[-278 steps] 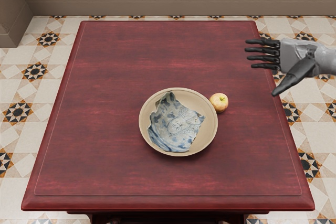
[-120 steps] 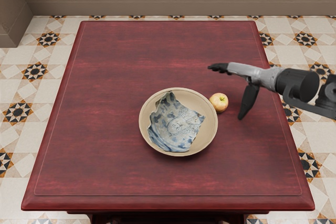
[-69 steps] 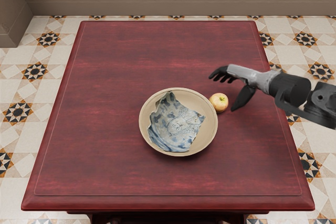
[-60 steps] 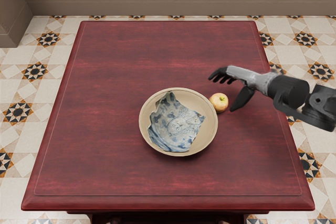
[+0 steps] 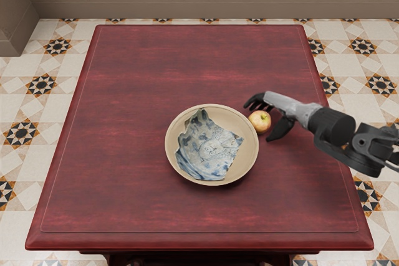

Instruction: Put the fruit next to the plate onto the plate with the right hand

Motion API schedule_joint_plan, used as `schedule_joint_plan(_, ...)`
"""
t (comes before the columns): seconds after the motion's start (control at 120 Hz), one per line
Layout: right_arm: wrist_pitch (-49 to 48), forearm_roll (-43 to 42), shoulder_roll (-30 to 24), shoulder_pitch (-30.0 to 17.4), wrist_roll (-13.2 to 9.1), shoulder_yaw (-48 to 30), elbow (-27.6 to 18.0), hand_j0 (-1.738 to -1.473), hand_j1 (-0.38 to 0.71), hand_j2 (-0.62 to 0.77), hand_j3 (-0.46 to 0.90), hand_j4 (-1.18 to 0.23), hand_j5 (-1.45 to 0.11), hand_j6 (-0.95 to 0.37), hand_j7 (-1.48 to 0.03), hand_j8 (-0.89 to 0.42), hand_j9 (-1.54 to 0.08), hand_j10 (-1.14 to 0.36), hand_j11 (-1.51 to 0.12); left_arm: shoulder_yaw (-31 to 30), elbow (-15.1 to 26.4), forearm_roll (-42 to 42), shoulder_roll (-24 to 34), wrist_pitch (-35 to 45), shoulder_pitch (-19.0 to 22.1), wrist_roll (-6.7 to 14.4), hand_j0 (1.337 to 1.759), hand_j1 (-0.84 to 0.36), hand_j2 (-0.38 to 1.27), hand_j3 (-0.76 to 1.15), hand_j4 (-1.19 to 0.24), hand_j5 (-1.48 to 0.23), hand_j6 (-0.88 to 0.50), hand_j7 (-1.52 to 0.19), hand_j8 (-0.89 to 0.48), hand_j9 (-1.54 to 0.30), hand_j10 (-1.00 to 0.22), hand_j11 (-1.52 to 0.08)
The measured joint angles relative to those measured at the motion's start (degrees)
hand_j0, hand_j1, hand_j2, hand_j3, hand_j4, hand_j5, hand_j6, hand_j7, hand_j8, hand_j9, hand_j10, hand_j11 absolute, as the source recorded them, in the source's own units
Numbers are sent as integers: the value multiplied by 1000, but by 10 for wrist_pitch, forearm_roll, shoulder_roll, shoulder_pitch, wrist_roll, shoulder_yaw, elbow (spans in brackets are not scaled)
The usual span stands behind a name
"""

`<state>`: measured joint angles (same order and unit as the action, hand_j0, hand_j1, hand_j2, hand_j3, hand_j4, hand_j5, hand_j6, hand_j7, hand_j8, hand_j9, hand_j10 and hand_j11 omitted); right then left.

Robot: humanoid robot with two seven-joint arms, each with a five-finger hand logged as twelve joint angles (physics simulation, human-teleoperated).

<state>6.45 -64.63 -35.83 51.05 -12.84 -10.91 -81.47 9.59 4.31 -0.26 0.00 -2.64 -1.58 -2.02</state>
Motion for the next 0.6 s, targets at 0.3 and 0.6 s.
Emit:
schedule_joint_plan(0.3, 2, 0, 1, 0, -1, 1, 1, -1657, 220, -13, 0, -499, -655, -447, -650, -441, -654, -499, -655, 0, 0, 0, 0, 0, 0, 0, 1658, 53, 50, 0, -247, -321, -247, -321, -247, -321, -247, -321)
schedule_joint_plan(0.6, -7, 15, -17, 10, 0, -2, 3, -1656, 251, 251, 0, -625, -840, -475, -825, -464, -843, -622, -846, 0, 0, 0, 0, 0, 0, 0, 1658, 53, 50, 0, -247, -321, -247, -321, -247, -321, -247, -321)
